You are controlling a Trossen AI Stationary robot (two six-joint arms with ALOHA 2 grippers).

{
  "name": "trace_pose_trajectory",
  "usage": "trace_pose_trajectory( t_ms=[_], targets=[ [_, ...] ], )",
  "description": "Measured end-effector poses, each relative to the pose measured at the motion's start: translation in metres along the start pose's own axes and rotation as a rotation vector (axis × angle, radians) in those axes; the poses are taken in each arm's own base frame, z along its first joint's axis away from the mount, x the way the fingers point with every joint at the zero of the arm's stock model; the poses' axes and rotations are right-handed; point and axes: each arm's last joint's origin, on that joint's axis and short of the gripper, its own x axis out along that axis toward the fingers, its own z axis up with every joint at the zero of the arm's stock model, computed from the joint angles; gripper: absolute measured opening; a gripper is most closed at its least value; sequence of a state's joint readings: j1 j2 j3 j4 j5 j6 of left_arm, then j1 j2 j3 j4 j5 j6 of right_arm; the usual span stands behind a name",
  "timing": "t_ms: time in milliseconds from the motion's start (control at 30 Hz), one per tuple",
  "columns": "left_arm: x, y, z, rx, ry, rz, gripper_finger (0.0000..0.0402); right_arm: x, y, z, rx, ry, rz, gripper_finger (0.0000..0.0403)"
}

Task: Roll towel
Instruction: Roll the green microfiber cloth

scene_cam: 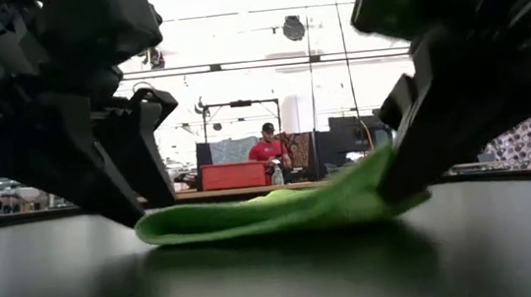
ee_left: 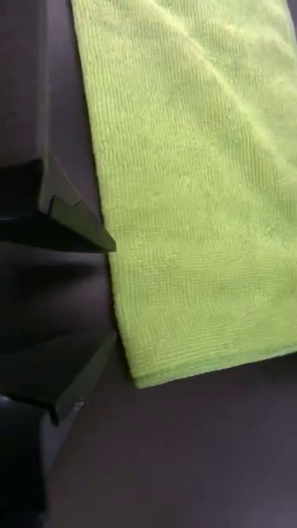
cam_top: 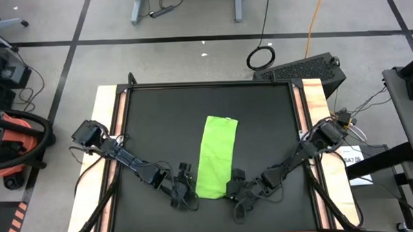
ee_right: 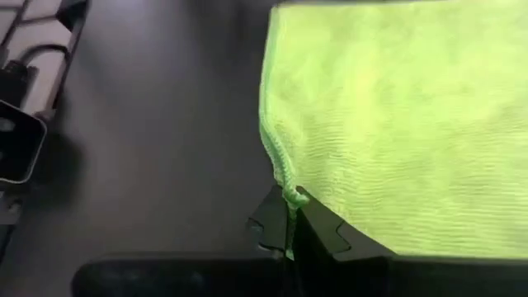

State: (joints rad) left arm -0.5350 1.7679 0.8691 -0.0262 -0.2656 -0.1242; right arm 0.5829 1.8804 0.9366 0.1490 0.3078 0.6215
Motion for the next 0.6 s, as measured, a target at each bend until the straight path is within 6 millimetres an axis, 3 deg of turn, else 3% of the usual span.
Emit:
trace_pose_trajectory(
  t_ms=[233,600],
  targets=[
    [0.000,0.001,0.002,-0.006,-0.030,0.021,0.0170,-0.025,-0.013,-0.010,0.037,-0.122,-0.033,0.0000],
    [-0.001,-0.002,0.011,-0.050,-0.128,0.011,0.0170,-0.029,-0.047,-0.038,0.175,-0.163,0.074,0.0000]
  ],
)
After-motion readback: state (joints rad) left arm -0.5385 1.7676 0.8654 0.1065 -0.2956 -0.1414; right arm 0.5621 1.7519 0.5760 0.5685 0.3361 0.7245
